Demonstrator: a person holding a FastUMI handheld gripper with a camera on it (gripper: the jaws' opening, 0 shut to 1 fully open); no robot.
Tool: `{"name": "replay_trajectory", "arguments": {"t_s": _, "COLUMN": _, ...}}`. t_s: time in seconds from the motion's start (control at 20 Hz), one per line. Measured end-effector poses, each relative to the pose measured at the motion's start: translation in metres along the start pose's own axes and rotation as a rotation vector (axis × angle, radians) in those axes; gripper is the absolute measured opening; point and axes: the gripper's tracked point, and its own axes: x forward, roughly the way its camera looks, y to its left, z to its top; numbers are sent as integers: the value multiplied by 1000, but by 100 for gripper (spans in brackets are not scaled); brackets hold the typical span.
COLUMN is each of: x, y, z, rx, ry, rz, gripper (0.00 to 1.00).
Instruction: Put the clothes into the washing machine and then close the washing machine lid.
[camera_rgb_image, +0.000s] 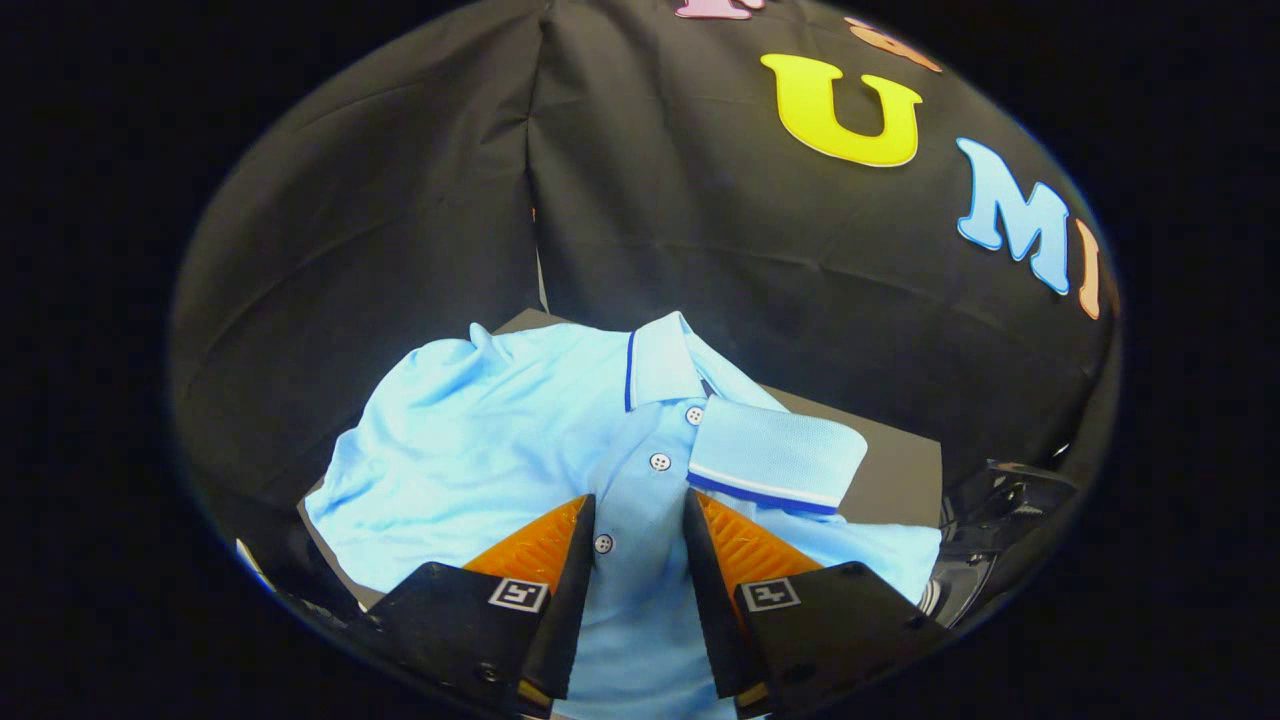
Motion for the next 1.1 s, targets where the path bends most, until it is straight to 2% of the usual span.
{"name": "replay_trajectory", "arguments": {"t_s": 0.1, "x": -3, "y": -1, "z": 1, "rx": 26, "ry": -18, "rz": -1, "gripper": 18}}
{"name": "replay_trajectory", "arguments": {"t_s": 0.2, "x": -2, "y": -5, "z": 4, "rx": 37, "ry": -49, "rz": 9, "gripper": 18}}
{"name": "replay_trajectory", "arguments": {"t_s": 0.25, "x": -6, "y": -7, "z": 1, "rx": 70, "ry": -66, "rz": 12, "gripper": 2}}
{"name": "replay_trajectory", "arguments": {"t_s": 0.35, "x": -10, "y": -7, "z": 4, "rx": 100, "ry": -128, "rz": 16, "gripper": 2}}
{"name": "replay_trajectory", "arguments": {"t_s": 0.6, "x": -31, "y": -9, "z": 9, "rx": 47, "ry": -210, "rz": 25, "gripper": 2}}
{"name": "replay_trajectory", "arguments": {"t_s": 1.1, "x": -106, "y": -41, "z": 26, "rx": 71, "ry": -336, "rz": 43, "gripper": 2}}
